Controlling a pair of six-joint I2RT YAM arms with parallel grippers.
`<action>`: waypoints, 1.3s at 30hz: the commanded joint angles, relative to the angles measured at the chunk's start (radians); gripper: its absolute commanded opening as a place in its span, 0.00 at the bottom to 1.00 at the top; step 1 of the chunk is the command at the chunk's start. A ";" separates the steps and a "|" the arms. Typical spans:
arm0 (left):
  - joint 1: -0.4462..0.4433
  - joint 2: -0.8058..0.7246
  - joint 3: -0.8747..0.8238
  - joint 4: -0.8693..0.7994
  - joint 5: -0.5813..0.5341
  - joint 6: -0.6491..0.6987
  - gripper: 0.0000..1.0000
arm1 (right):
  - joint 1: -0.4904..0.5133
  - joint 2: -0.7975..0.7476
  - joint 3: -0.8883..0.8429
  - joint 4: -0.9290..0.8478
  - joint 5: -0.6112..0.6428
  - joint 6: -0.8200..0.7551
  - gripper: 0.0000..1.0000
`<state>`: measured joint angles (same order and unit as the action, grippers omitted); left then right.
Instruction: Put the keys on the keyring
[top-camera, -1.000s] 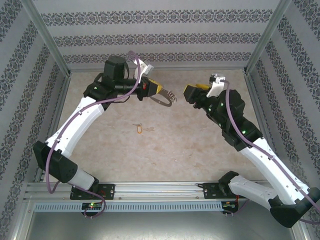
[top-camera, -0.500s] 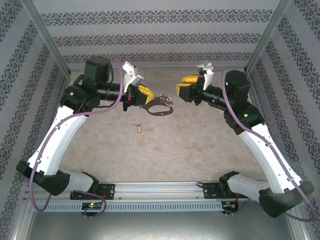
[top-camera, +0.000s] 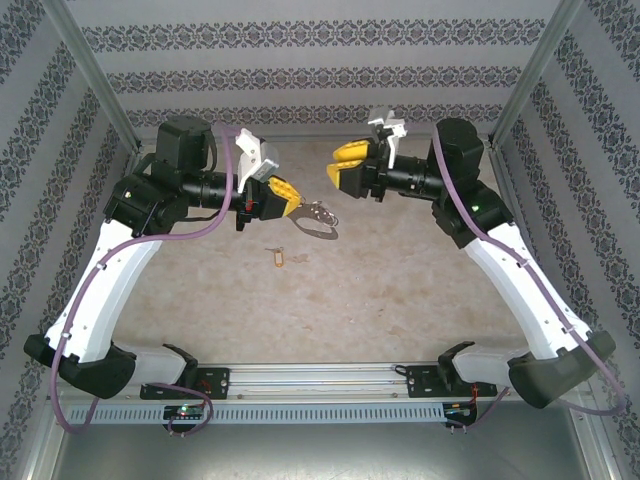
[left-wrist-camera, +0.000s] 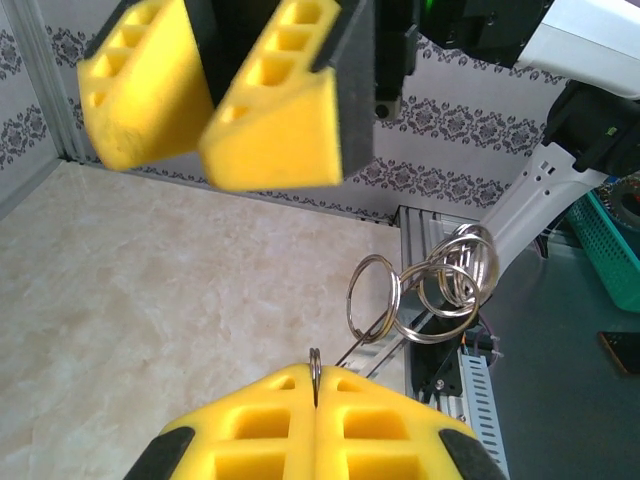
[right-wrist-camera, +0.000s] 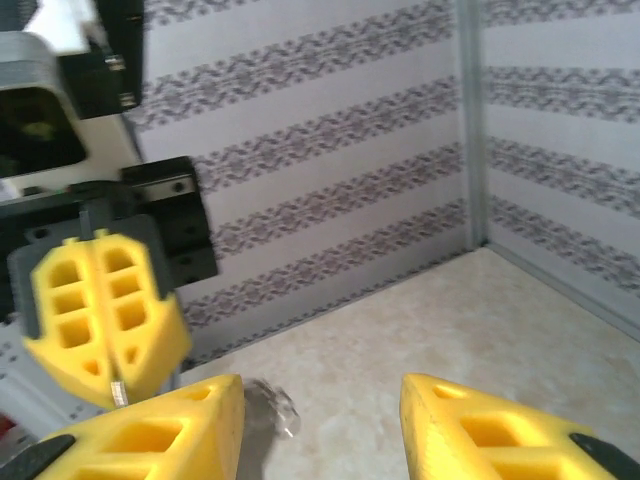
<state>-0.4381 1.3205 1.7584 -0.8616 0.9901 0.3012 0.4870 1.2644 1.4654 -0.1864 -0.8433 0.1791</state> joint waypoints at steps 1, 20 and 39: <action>-0.003 0.003 0.041 -0.013 0.016 0.035 0.00 | 0.024 0.001 0.029 -0.004 -0.055 -0.022 0.45; -0.002 0.030 0.083 0.000 0.023 0.001 0.00 | 0.097 0.059 0.097 -0.143 -0.042 -0.158 0.41; -0.002 0.047 0.111 -0.019 0.005 -0.005 0.00 | 0.134 0.066 0.142 -0.223 -0.013 -0.262 0.37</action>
<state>-0.4381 1.3628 1.8397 -0.8875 0.9909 0.2996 0.5941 1.3270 1.5795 -0.3977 -0.8383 -0.0528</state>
